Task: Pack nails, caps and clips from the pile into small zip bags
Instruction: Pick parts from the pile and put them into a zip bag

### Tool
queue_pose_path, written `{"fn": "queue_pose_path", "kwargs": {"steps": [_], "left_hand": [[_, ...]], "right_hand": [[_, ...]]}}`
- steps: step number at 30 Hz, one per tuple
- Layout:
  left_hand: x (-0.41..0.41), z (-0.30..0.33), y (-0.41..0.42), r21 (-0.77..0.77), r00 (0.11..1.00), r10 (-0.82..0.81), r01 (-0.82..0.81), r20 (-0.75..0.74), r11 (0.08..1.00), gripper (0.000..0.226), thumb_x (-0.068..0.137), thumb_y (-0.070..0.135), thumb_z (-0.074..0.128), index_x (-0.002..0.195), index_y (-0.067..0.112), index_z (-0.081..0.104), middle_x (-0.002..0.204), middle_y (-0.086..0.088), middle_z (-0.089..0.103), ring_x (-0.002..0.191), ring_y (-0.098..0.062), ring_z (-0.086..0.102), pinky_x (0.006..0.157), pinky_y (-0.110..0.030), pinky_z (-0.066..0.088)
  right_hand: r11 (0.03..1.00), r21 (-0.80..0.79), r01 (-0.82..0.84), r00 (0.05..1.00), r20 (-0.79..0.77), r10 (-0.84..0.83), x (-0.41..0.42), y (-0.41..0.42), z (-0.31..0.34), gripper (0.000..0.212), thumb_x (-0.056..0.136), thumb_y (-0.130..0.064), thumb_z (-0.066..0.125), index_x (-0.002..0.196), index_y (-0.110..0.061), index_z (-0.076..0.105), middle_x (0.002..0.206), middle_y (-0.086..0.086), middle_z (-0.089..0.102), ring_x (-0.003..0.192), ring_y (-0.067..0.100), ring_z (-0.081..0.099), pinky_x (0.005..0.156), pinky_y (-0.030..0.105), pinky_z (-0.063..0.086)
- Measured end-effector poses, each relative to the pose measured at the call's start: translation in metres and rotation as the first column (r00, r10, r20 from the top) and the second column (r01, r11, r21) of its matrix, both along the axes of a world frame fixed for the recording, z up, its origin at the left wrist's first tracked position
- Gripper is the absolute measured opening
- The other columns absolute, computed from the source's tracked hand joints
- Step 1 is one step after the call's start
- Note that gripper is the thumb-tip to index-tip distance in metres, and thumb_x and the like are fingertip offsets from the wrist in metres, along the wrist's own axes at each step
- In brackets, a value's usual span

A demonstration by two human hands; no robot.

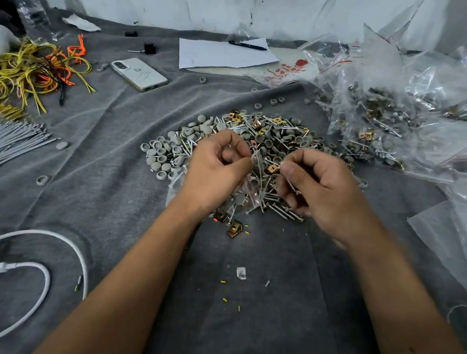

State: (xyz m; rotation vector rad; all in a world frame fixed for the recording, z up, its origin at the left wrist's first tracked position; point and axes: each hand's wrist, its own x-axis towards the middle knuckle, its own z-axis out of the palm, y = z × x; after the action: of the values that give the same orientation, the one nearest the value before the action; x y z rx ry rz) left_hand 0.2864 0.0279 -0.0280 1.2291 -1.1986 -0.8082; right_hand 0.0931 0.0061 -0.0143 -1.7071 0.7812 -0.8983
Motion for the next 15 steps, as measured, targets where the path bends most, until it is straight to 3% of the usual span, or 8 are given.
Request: {"fn": "queue_pose_path", "kwargs": {"steps": [3, 8, 11, 15], "left_hand": [[-0.0017, -0.0011, -0.0005, -0.007, 0.999, -0.013, 0.013, 0.031, 1.0, 0.02, 0.087, -0.013, 0.064, 0.083, 0.007, 0.06, 0.051, -0.001, 0.047, 0.047, -0.019, 0.044, 0.05, -0.025, 0.039], [-0.0048, -0.0015, 0.0002, -0.047, 0.995, -0.036, 0.04, 0.089, 0.998, 0.009, 0.083, -0.005, 0.068, 0.083, 0.0, 0.06, 0.05, 0.002, 0.052, 0.044, -0.015, 0.047, 0.046, -0.024, 0.039], [-0.0051, -0.0014, -0.0001, -0.067, 0.991, -0.035, 0.045, 0.131, 0.997, 0.007, 0.081, -0.001, 0.068, 0.083, 0.001, 0.061, 0.051, 0.003, 0.054, 0.046, -0.016, 0.048, 0.047, -0.024, 0.039], [-0.008, -0.0013, 0.0009, -0.071, 0.987, -0.025, 0.037, 0.161, 0.997, 0.01, 0.081, -0.005, 0.069, 0.08, 0.001, 0.061, 0.052, 0.004, 0.055, 0.046, -0.013, 0.046, 0.046, -0.022, 0.035]], "right_hand": [[0.978, -0.149, 0.145, 0.988, -0.022, -0.15, -0.0005, -0.003, -0.003, 0.01, 0.096, -0.017, 0.07, 0.087, -0.021, 0.07, 0.069, -0.002, 0.069, 0.055, 0.006, 0.058, 0.049, 0.019, 0.045], [0.86, -0.485, 0.157, 0.959, -0.133, -0.25, 0.002, -0.0019, -0.0028, 0.013, 0.087, -0.009, 0.08, 0.098, -0.015, 0.08, 0.092, -0.009, 0.075, 0.089, 0.008, 0.071, 0.08, 0.029, 0.058], [0.812, -0.565, 0.147, 0.946, -0.16, -0.283, 0.0047, 0.0007, -0.0021, 0.018, 0.081, -0.007, 0.084, 0.097, -0.013, 0.079, 0.092, -0.008, 0.075, 0.086, 0.005, 0.071, 0.079, 0.028, 0.06], [0.741, -0.658, 0.134, 0.921, -0.194, -0.339, 0.0086, 0.0029, -0.0027, 0.025, 0.071, -0.004, 0.09, 0.091, -0.012, 0.078, 0.087, -0.006, 0.075, 0.081, 0.007, 0.067, 0.073, 0.01, 0.05]]}}
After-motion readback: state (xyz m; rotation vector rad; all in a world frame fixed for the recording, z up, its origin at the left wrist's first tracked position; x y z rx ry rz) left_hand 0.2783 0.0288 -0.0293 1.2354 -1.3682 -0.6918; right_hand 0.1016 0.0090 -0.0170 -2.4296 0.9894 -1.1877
